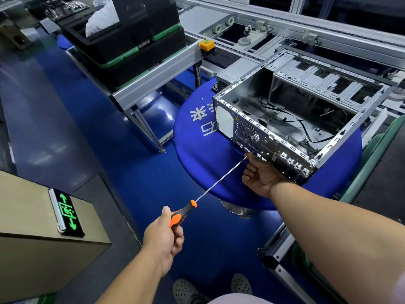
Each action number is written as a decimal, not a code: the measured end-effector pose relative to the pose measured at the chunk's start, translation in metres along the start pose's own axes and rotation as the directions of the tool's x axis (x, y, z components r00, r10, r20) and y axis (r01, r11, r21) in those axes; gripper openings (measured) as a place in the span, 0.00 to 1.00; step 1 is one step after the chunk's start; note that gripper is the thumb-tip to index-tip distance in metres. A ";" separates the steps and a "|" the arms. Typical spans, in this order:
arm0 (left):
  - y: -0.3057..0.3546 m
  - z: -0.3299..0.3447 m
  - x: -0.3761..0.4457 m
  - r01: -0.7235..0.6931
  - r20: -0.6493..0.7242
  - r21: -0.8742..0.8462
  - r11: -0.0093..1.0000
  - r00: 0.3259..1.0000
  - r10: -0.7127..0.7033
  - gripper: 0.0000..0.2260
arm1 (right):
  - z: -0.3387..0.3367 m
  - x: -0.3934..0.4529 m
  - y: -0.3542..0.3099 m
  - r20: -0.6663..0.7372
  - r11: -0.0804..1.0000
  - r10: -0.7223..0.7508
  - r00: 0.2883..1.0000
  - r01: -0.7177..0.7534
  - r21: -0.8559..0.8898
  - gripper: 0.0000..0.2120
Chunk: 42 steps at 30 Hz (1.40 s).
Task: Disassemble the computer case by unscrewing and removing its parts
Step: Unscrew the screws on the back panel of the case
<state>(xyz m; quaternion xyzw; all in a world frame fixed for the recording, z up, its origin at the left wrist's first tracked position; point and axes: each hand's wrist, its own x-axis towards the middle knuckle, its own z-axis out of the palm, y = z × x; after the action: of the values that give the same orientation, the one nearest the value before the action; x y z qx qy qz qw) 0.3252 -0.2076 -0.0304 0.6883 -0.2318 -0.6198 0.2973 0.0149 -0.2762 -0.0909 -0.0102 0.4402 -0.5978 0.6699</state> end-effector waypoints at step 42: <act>-0.019 -0.013 0.008 -0.364 0.079 0.391 0.845 0.929 0.363 0.04 | 0.002 0.000 0.000 -0.061 1.000 0.007 0.998 -0.006 0.012 0.06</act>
<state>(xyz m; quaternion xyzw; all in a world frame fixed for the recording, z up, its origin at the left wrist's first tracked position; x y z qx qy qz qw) 0.3382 -0.1980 -0.0490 0.6774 -0.4795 -0.4926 0.2621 0.0163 -0.2772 -0.0893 0.0133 0.4570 -0.5982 0.6582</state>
